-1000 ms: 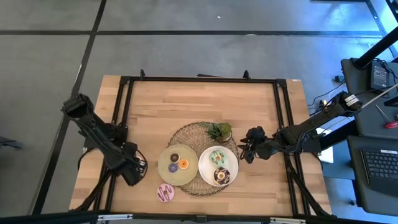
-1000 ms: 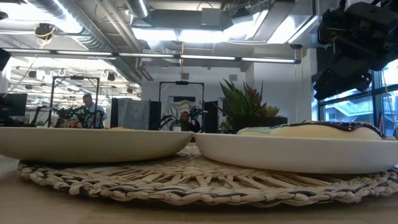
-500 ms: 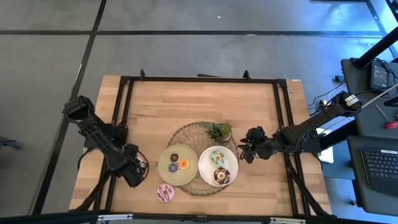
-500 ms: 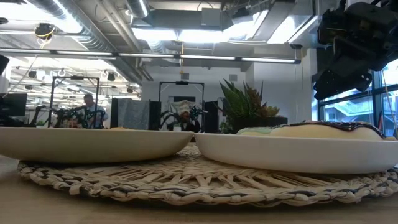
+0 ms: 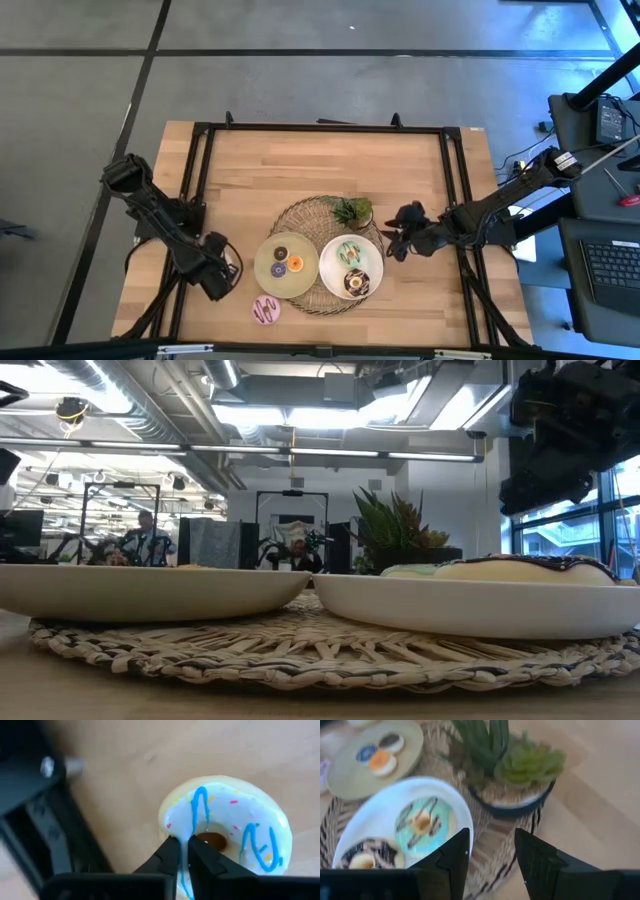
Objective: Pick & Place donuts
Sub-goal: Put the large white donut on the white plate
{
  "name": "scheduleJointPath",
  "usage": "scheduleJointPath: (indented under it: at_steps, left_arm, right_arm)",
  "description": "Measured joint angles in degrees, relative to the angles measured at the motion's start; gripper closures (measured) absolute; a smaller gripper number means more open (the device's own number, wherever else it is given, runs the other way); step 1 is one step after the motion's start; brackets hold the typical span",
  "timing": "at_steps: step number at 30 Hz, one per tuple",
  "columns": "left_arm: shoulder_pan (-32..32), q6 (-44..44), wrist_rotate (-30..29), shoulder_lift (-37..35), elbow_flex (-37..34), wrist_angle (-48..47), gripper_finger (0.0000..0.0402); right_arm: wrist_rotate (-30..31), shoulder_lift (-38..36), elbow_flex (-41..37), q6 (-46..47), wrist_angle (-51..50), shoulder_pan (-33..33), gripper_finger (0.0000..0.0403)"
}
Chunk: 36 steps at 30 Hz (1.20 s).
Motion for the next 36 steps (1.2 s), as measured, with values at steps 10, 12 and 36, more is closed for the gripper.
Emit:
scheduleJointPath:
  at_steps: [10,12,36]
  left_arm:
    - [3.0,4.1,-16.2,-0.1,5.5,-3.9,0.0388]
    - [3.7,4.3,-22.7,-0.1,7.8,-6.1,0.0388]
    - [20.2,80.9,-72.2,-0.2,12.4,54.7,0.0379]
  right_arm:
    - [5.3,0.0,0.0,-10.3,10.7,0.0,0.0244]
    - [8.5,0.0,0.0,-12.8,13.4,0.0,0.0244]
    - [10.0,20.1,0.0,-58.2,72.4,-0.4,0.0244]
